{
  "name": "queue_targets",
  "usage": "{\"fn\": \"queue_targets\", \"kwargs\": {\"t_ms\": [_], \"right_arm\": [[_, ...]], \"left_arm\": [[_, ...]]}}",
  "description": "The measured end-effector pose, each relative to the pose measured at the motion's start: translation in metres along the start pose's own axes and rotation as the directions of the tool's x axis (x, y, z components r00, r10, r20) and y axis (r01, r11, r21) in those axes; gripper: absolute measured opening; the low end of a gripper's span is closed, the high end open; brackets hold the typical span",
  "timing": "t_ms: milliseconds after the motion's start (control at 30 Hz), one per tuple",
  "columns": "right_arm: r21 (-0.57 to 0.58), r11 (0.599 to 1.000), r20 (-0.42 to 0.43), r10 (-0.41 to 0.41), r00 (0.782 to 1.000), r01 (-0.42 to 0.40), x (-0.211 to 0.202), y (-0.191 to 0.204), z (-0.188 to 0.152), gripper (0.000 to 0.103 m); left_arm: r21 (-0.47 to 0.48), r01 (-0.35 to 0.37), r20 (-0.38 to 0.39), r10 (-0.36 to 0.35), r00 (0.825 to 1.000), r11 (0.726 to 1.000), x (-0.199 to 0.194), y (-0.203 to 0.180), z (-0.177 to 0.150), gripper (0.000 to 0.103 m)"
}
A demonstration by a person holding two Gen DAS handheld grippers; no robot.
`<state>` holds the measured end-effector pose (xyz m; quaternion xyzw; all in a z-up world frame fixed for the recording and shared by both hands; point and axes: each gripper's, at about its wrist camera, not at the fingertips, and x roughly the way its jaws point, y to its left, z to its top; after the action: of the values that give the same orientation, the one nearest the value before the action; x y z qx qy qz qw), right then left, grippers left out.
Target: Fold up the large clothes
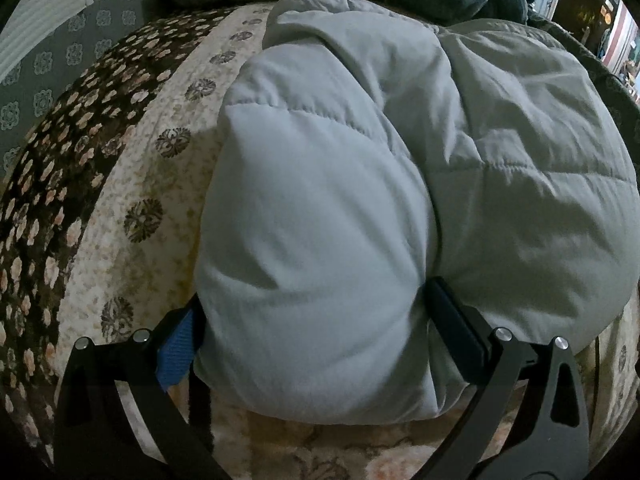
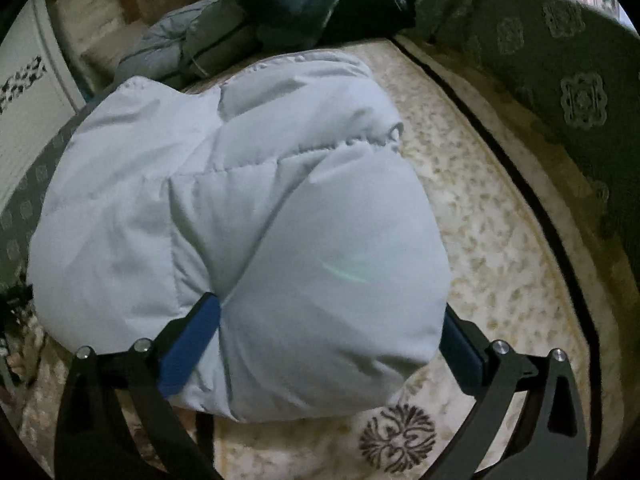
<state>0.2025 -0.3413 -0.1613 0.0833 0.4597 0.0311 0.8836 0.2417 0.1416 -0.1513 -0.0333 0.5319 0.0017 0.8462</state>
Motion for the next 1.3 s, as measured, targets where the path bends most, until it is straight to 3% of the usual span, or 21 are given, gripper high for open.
{"fn": "queue_targets", "kwargs": {"t_ms": [200,333,667,1100,1300], "right_arm": [[0.011,0.999,-0.071,0.043,0.997,-0.043,0.019,0.000,0.010,0.102],[-0.020,1.000,-0.065,0.021,0.998,-0.023,0.021,0.007,0.013,0.100],[-0.144,0.990,-0.110,-0.013,0.994,-0.003,0.027,0.041,0.015,0.064],[-0.154,0.988,-0.119,-0.034,0.992,0.015,0.029,0.049,0.015,0.062],[-0.134,0.991,-0.128,-0.025,0.991,0.008,0.031,0.044,0.016,0.064]], "left_arm": [[-0.009,-0.012,0.003,0.012,1.000,1.000,-0.003,-0.008,0.003,0.100],[-0.012,-0.010,0.004,0.010,1.000,1.000,-0.006,-0.009,0.000,0.100],[-0.018,-0.005,0.011,0.005,1.000,1.000,0.000,-0.010,-0.010,0.100],[-0.050,0.047,0.021,-0.046,0.999,0.998,0.005,0.002,-0.021,0.100],[-0.176,0.165,0.000,-0.167,0.986,0.971,0.014,0.024,-0.032,0.100]]}}
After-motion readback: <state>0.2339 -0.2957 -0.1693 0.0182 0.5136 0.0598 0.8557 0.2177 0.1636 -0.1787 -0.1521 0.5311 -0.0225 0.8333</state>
